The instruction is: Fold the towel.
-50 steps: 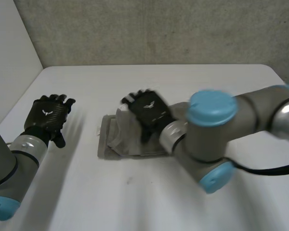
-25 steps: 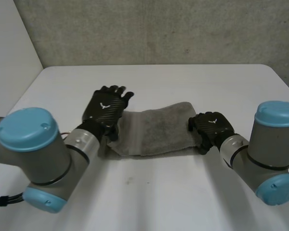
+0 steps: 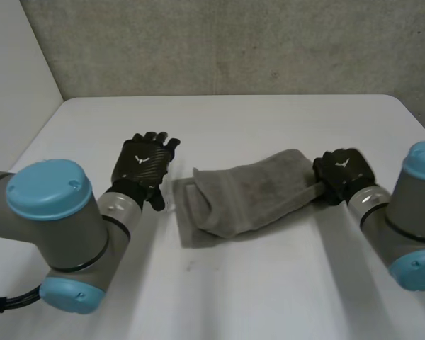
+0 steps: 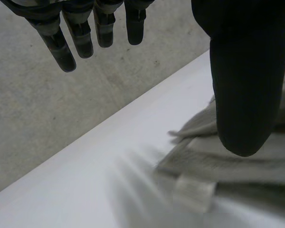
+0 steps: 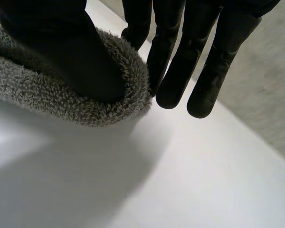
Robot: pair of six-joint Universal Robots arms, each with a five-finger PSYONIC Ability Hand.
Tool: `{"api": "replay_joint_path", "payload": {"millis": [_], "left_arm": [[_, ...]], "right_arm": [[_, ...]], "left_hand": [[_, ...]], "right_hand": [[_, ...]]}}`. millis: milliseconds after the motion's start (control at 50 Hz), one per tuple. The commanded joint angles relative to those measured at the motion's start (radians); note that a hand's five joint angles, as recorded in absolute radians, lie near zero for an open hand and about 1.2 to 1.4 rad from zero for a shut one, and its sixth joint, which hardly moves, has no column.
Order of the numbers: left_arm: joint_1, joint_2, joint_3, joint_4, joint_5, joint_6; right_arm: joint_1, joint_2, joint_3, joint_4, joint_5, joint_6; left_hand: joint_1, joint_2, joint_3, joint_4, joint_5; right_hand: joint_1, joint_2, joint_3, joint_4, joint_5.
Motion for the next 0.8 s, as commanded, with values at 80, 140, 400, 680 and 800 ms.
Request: {"api": "replay_joint_path", "payload": {"millis": [80,140,400,680,800], "left_arm": [[0.023,0.092,-0.078,-0.003,0.004,-0.002],[0.024,0.102,-0.087,-0.003,0.004,-0.002],[0.059,0.122,-0.135,-0.002,0.007,0.000],[0.032,0.108,0.001,-0.003,-0.002,-0.046],[-0.022,0.048,0.108,-0.020,-0.017,-0.098]], "right_arm": [[0.098,-0.057,-0.126,0.008,-0.007,-0.179],[0.222,-0.004,-0.182,0.008,-0.026,-0.182],[0.410,0.107,-0.107,0.117,-0.235,-0.345],[0.250,-0.100,-0.035,0.111,-0.249,0.006],[0.144,-0.172,-0.022,0.106,-0.247,0.243]], "left_hand": [[-0.003,0.011,0.007,0.008,-0.025],[-0.003,0.011,0.007,0.008,-0.025],[-0.003,0.011,0.007,0.008,-0.025],[-0.003,0.011,0.007,0.008,-0.025],[0.004,0.017,0.013,0.015,-0.019]], "right_hand": [[0.062,0.238,0.211,0.204,0.256],[0.062,0.238,0.211,0.204,0.256],[0.062,0.238,0.211,0.204,0.256],[-1.160,-0.984,-1.010,-1.017,-0.966],[-1.160,-0.984,-1.010,-1.017,-0.966]]}}
